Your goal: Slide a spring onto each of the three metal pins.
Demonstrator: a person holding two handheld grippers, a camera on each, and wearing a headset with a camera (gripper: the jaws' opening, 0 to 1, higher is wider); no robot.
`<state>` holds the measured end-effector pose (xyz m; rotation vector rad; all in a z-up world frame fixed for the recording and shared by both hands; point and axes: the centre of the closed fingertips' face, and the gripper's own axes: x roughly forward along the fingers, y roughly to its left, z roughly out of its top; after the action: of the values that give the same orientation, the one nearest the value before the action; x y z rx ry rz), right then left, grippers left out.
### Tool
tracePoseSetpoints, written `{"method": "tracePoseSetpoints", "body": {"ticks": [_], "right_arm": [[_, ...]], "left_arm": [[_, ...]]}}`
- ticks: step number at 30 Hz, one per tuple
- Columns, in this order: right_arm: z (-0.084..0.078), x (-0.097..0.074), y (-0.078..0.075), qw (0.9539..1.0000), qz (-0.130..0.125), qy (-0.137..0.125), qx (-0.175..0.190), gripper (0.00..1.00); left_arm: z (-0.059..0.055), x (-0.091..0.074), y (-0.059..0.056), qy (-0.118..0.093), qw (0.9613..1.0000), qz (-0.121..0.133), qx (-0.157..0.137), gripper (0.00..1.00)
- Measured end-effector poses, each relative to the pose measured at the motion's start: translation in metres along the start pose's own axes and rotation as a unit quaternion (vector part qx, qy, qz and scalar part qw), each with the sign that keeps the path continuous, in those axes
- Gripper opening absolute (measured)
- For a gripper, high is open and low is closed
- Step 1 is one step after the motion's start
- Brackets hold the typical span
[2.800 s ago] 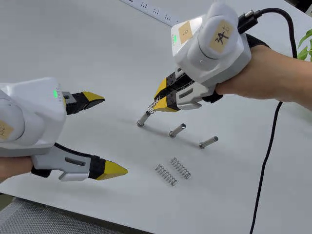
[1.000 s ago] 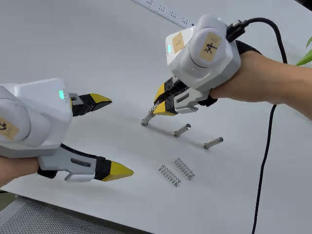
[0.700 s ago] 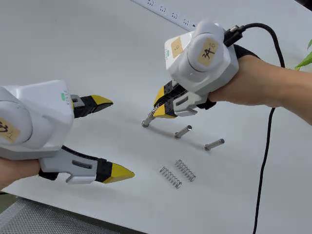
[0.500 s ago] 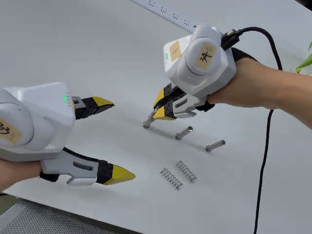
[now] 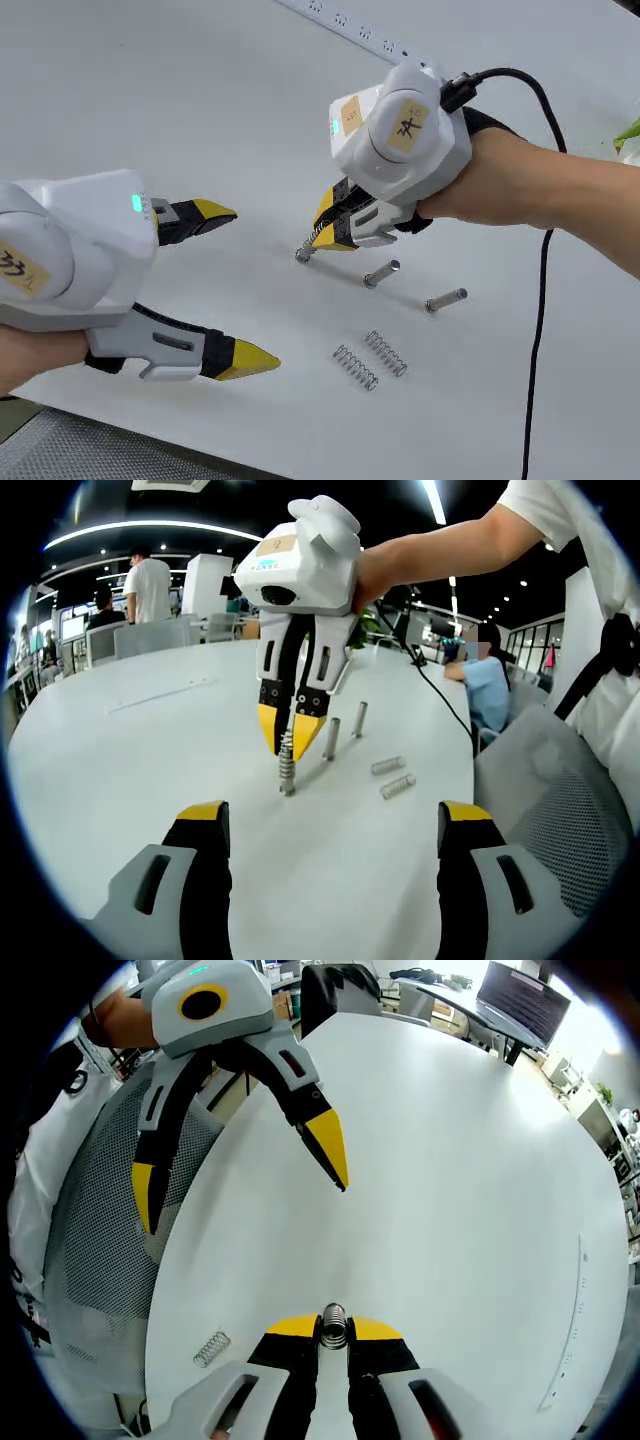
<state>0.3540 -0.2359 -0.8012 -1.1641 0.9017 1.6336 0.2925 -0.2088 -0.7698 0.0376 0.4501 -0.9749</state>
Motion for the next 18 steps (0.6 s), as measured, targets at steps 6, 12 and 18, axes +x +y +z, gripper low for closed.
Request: {"method": "tracePoseSetpoints", "body": {"ticks": [6,12,18], "right_arm": [[-0.004,0.007,-0.002,1.0000,-0.001,0.007,-0.007,0.06],[-0.006,0.012,-0.001,0.9999,0.000,0.010,-0.007,0.07],[-0.006,0.017,0.000,0.9999,-0.001,0.011,-0.007,0.07]], "left_arm": [[0.000,0.000,0.000,0.000,1.0000,0.001,-0.001,0.84],[-0.001,0.001,0.000,-0.001,1.0000,0.001,-0.003,0.84],[0.000,0.001,0.000,-0.002,1.0000,0.000,-0.004,0.83]]}}
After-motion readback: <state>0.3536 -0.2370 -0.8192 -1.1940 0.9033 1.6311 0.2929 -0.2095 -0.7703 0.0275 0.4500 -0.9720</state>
